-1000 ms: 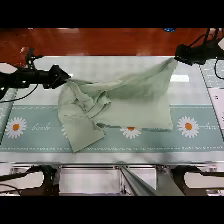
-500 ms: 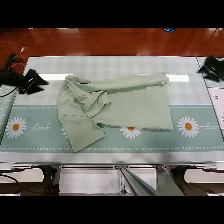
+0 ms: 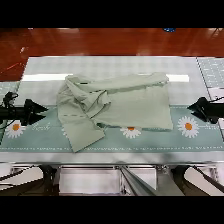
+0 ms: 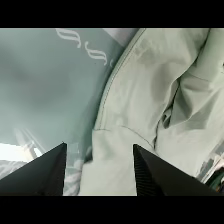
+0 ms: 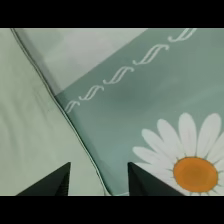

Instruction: Fold the shirts.

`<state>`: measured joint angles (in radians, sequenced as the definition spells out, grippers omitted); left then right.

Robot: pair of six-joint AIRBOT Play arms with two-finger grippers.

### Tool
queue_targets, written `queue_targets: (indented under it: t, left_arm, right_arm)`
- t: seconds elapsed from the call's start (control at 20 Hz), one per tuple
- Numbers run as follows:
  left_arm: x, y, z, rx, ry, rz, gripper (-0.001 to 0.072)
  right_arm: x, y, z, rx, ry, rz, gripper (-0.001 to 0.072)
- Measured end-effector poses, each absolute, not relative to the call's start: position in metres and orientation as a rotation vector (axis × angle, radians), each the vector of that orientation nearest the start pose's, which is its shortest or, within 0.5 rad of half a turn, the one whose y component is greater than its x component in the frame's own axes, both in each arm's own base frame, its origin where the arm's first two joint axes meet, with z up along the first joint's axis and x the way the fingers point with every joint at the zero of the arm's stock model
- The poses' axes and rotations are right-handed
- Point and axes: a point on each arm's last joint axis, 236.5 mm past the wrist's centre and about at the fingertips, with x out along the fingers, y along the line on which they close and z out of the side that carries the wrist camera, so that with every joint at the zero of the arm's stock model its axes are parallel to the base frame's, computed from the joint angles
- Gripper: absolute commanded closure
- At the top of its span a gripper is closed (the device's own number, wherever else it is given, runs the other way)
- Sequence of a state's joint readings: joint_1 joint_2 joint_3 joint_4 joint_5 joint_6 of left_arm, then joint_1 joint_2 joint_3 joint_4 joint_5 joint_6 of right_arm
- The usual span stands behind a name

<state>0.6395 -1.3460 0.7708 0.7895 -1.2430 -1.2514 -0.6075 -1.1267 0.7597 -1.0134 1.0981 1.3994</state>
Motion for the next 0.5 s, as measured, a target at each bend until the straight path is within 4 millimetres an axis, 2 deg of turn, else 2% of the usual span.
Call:
queue_targets:
  t: [0.25,0.4,0.45,0.5]
  left_arm:
    - [0.312,-0.001,-0.089,-1.059,1.367,-0.067,0.02]
    - [0.312,-0.027,-0.1,-1.082,1.426,-0.081,0.0203]
    - [0.311,-0.034,-0.102,-1.078,1.447,-0.09,0.0315]
    - [0.31,-0.039,-0.106,-1.065,1.46,-0.093,0.057]
  right_arm:
    - [0.291,-0.062,-0.046,0.832,1.198,-0.128,0.0306]
    - [0.287,-0.057,-0.046,0.838,1.21,-0.114,0.0306]
    - [0.287,-0.056,-0.046,0.84,1.211,-0.112,0.0306]
    - [0.286,-0.055,-0.047,0.84,1.214,-0.109,0.0306]
